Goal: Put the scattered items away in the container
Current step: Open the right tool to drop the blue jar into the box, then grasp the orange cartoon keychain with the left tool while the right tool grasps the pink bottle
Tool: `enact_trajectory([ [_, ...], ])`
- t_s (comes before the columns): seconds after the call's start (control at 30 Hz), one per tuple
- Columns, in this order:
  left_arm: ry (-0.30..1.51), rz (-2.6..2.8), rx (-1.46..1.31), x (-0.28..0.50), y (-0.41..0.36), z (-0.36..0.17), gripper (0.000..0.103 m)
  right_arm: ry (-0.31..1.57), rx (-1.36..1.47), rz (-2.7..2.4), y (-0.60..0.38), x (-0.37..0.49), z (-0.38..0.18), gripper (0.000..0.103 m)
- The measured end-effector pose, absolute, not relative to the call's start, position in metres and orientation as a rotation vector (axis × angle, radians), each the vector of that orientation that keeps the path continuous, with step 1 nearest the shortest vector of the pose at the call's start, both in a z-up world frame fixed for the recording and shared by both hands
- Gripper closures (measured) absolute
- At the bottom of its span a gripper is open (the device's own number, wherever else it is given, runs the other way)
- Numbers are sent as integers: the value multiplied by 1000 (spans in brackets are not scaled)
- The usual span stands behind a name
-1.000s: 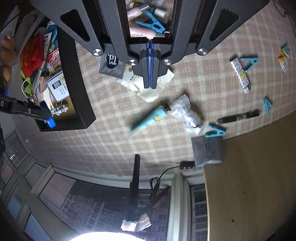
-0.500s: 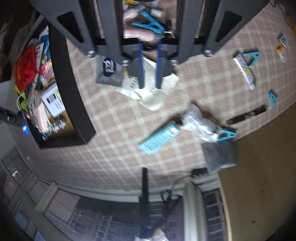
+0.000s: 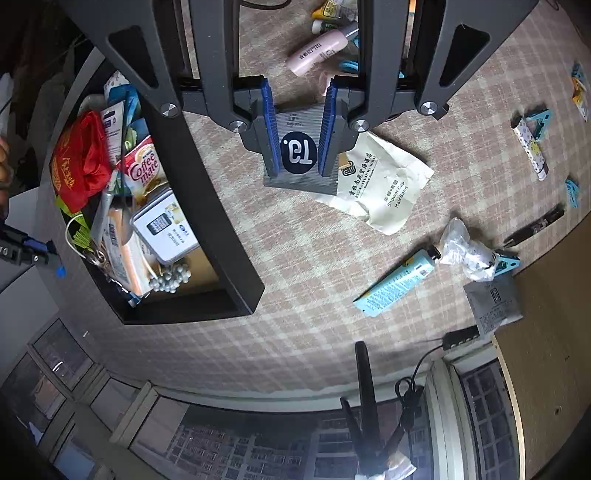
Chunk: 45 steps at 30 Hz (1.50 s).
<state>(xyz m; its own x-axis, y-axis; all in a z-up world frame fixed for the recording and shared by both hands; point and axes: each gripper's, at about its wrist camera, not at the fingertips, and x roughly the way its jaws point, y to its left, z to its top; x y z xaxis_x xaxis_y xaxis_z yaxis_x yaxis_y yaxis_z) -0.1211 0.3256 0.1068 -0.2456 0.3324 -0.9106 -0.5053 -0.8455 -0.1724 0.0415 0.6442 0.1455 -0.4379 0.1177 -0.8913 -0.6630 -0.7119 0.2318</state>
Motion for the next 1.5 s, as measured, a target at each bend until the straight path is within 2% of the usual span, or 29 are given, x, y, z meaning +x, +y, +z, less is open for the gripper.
enact_trajectory([
  [0.27,167,2170,-1461,-117,299,128,83,766,-1256,2187,639,52,153,50],
  [0.4,170,2216,-1456,-112,273,135,76,739,-1271,2270,616,40,159,50],
  [0.7,172,2275,-1574,-90,205,108,75,628,-1467,2504,528,-7,149,50],
  [0.97,75,2264,-1719,-60,168,73,75,370,-1770,2666,428,-41,111,50],
  [1.13,-1,2234,-1812,-44,160,55,73,142,-1912,2755,377,-58,92,50],
  [1.2,-40,2219,-1831,-39,160,50,69,88,-1968,2768,364,-67,83,50],
  [1.5,-103,2213,-1854,-42,169,36,65,-211,-2077,2776,320,-97,53,50],
])
